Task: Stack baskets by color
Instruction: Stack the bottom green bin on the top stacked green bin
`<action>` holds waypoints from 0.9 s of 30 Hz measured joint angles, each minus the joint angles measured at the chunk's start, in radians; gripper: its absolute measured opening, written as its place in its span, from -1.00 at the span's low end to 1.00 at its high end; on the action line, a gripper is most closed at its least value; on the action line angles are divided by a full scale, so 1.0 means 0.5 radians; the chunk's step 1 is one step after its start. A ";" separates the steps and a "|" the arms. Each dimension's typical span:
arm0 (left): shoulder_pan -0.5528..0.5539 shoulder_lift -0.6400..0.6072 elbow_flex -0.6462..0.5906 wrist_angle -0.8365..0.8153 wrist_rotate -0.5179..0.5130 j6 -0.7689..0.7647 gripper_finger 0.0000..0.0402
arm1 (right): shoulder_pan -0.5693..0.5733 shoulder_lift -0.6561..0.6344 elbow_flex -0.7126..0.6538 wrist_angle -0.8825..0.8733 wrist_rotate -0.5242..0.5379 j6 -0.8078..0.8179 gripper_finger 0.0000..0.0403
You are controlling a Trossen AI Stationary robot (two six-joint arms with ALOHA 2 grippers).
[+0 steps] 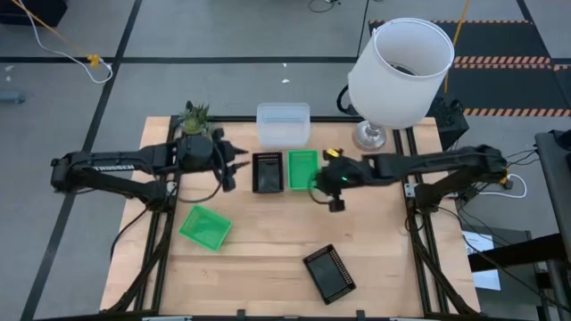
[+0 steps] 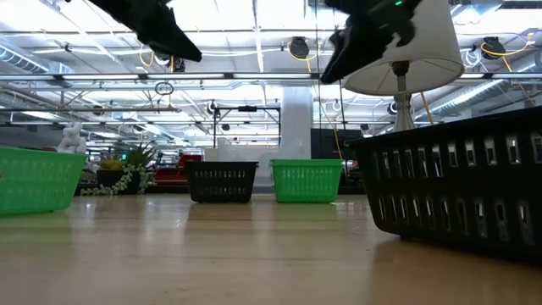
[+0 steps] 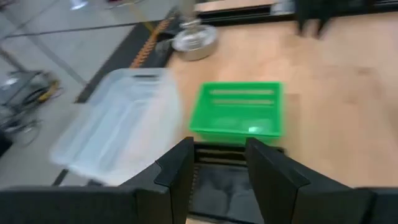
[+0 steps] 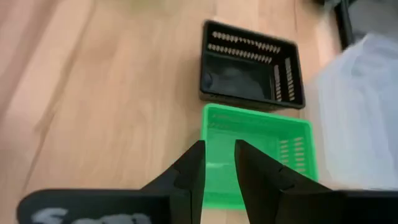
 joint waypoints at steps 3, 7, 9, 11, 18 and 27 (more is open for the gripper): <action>-0.159 0.000 0.000 -0.030 -0.021 -0.115 -0.28 | 0.070 -0.180 -0.124 0.079 0.141 -0.015 -0.61; -0.380 0.012 0.000 -0.192 -0.072 -0.450 -0.28 | 0.094 -0.386 -0.253 0.170 0.195 0.039 -0.61; -0.502 0.049 0.000 -0.234 -0.170 -0.622 -0.28 | 0.095 -0.471 -0.324 0.258 0.194 0.086 -0.61; -0.640 0.098 0.000 -0.310 -0.280 -0.757 -0.28 | 0.094 -0.530 -0.399 0.341 0.193 0.148 -0.61; -1.024 0.394 0.001 -0.315 -0.457 -1.186 -0.28 | 0.185 -0.589 -0.549 0.436 0.181 0.283 -0.61; -1.406 0.729 0.000 -0.429 -0.489 -1.946 -0.28 | 0.276 -0.526 -0.570 0.454 0.185 0.329 -0.61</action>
